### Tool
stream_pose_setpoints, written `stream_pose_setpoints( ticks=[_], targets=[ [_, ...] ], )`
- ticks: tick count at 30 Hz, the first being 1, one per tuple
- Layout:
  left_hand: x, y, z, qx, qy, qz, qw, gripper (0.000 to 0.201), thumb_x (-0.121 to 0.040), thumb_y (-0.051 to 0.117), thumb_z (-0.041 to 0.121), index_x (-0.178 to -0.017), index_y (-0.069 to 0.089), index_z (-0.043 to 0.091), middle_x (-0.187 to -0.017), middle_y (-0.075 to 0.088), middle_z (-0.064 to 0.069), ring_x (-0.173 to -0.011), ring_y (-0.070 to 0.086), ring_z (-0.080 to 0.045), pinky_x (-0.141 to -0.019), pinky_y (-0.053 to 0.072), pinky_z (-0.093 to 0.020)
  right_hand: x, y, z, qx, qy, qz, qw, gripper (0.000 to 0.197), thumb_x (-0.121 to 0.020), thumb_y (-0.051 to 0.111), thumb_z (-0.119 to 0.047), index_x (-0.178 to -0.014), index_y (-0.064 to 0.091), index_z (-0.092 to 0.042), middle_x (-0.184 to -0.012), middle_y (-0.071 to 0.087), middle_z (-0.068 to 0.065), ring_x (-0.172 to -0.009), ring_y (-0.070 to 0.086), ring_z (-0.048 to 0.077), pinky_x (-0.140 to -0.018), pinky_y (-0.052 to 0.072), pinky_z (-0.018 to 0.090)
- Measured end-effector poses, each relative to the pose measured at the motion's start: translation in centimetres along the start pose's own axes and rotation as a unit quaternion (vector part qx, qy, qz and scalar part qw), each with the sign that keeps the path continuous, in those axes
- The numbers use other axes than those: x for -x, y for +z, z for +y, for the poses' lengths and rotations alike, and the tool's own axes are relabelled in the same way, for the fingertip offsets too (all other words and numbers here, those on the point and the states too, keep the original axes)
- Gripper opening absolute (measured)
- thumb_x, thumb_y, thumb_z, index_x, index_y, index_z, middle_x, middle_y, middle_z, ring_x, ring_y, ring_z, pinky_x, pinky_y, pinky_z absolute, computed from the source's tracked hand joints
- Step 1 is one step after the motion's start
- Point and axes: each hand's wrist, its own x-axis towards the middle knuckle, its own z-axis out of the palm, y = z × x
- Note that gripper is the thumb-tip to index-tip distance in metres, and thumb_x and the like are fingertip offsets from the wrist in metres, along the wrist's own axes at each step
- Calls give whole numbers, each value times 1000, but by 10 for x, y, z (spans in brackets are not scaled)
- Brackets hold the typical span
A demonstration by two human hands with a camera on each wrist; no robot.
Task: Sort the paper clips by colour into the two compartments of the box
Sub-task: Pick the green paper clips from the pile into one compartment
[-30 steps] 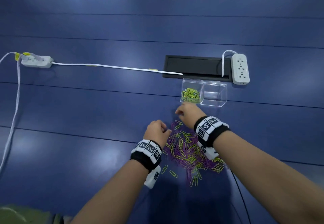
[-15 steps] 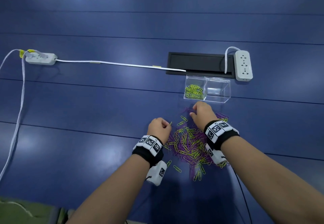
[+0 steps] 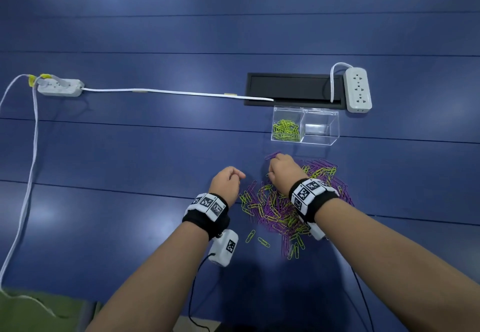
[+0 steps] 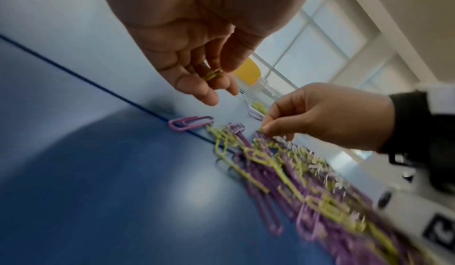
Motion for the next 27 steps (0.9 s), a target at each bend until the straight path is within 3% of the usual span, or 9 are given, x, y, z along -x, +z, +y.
stream_pose_setpoints(
  ticks=[3,7,14,16,17,20,22,24,27],
  targets=[
    [9,-5,-6,-88,40,-30,995,20,-87,44,9,-82,61,18,-66,53,5,-59,48,-15,-58,40,-25,1,4,3,27,-6,-16,999,27,-92,44,-15,-113,53,-1,-120,51,15,-112,44,30,-100,35,36],
    [15,-15,-14,-236,147,-103,955,20,-79,52,7,-91,64,19,-87,53,2,-69,49,-12,-71,47,-28,5,1,6,9,-5,-27,1000,22,-94,41,-9,-112,51,0,-118,52,16,-111,46,32,-97,35,37],
    [12,-13,-25,-354,239,-132,895,30,-88,53,6,-113,65,18,-95,45,-4,-93,47,-22,-80,46,-35,20,-14,16,-228,110,30,967,24,-96,43,-12,-112,60,-12,-101,61,3,-90,60,21,-78,49,31],
    [8,-11,-25,-369,254,-138,884,27,-89,58,10,-114,65,16,-99,48,-9,-97,48,-25,-81,46,-37,23,-18,16,-337,140,28,931,26,-95,39,-10,-101,65,-12,-84,61,3,-71,58,20,-67,47,32],
    [6,-10,-26,-375,260,-139,879,26,-89,59,12,-115,65,13,-101,49,-11,-97,49,-26,-82,46,-38,25,-20,14,-414,162,23,896,29,-94,36,-7,-93,65,-11,-77,58,6,-65,56,20,-65,48,34],
    [3,-9,-25,-391,264,-141,871,24,-91,59,16,-111,64,4,-107,49,-14,-98,51,-29,-84,45,-40,33,-25,3,-616,194,11,764,30,-89,31,4,-79,58,-1,-71,50,13,-60,51,23,-59,45,33],
    [1,-10,-26,-397,271,-145,865,22,-92,57,17,-105,64,0,-107,49,-15,-95,51,-30,-83,45,-40,38,-26,-3,-659,193,-7,727,24,-90,34,3,-79,55,0,-69,49,12,-59,50,23,-54,41,30],
    [1,-10,-27,-397,293,-146,857,19,-92,56,15,-93,62,-3,-101,50,-17,-87,52,-32,-78,47,-44,39,-23,-3,-640,185,-20,745,18,-92,43,-5,-79,55,-2,-68,52,11,-57,50,21,-52,39,29],
    [-1,-10,-34,-401,313,-149,848,16,-93,54,11,-86,57,-3,-93,50,-19,-80,51,-32,-71,48,-48,35,-13,1,-460,148,-35,875,18,-93,51,-18,-78,58,-10,-67,58,3,-58,52,19,-53,43,28]
  ],
)
